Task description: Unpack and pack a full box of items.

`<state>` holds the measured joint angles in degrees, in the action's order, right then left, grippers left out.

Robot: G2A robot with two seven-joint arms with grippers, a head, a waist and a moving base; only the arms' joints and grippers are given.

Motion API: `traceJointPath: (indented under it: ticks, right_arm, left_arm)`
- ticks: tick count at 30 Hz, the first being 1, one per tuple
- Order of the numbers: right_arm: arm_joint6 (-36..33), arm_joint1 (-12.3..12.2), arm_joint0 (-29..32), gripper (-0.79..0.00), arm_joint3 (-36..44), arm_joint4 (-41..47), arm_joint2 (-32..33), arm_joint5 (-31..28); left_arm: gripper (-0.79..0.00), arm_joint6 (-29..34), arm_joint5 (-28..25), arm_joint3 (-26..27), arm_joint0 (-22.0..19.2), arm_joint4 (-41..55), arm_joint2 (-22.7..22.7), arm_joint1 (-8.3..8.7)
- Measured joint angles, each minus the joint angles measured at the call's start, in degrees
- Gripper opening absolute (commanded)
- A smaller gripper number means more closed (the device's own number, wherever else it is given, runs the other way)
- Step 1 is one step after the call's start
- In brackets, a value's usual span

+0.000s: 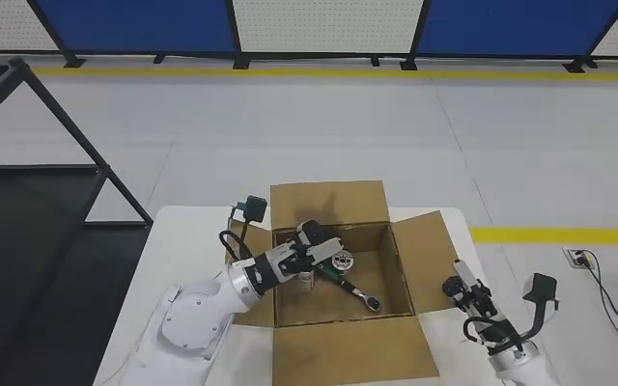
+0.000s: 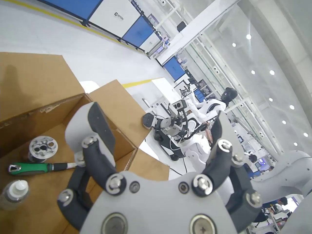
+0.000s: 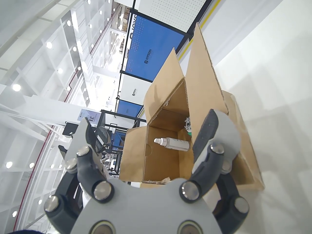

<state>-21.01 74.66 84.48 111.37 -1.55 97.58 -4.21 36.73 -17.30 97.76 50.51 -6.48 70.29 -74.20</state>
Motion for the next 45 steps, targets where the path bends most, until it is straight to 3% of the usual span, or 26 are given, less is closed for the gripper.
traceJointPath:
  ticks: [8, 18, 26, 45]
  right_arm:
    - [1.9, 0.1, -3.1, 0.000, -3.4, -0.8, -2.6, 1.6]
    - [5.1, 0.3, -8.0, 0.000, -10.8, 1.0, -5.5, 1.5]
    - [0.5, 0.0, -10.3, 0.000, -14.1, 1.0, -7.2, 2.2]
    - [-4.0, -0.6, -8.7, 0.000, -13.6, 4.4, -7.7, -0.6]
  left_arm:
    - [0.000, -4.8, 1.9, 1.2, 2.5, -0.1, 1.0, 0.06]
    - [0.000, -8.8, 1.4, 1.9, 8.3, 0.2, 8.4, 1.20]
    - [0.000, -11.6, 0.9, 4.2, 12.9, 1.6, 13.8, 1.90]
    - [0.000, -13.3, -0.7, 2.9, 12.7, 7.3, 16.6, 2.43]
